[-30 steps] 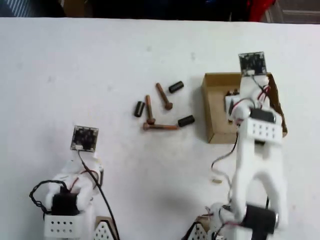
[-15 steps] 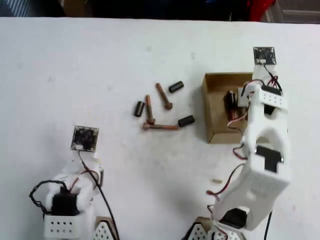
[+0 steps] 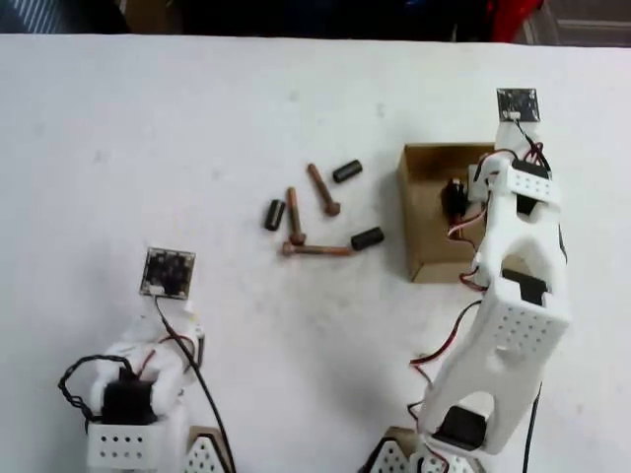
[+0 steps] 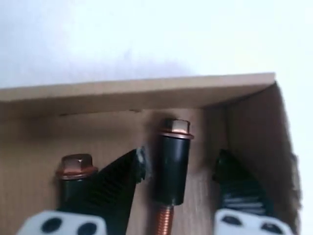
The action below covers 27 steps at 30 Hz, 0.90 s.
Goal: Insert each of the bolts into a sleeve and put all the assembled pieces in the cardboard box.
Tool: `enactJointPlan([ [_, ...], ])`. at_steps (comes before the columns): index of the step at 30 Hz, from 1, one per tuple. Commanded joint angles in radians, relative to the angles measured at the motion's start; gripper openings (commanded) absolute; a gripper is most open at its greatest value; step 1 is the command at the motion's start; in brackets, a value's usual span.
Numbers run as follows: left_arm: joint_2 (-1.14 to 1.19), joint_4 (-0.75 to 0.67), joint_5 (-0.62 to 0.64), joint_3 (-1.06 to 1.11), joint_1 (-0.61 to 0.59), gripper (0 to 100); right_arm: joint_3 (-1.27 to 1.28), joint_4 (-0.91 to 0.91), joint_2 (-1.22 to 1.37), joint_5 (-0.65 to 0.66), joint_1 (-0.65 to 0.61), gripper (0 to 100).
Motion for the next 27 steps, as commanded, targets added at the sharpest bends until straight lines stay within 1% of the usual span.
enactJointPlan([
  [1,-0.004,0.012,-0.009,-0.002,0.016,3,-0.049,0.012,-0.088,0.011,0.001,18.7],
  [7,-0.004,0.012,-0.009,-0.002,0.016,3,-0.049,0.176,-0.240,0.011,-0.024,17.9],
  [14,-0.004,0.012,-0.009,-0.002,0.015,3,-0.049,0.334,-0.400,0.002,-0.090,17.7],
  [19,-0.004,0.012,-0.009,-0.002,0.013,3,-0.049,0.510,-0.541,0.002,-0.163,17.7],
  [27,-0.004,0.012,-0.009,-0.002,0.013,2,-0.048,0.771,-0.803,0.002,-0.341,17.7],
])
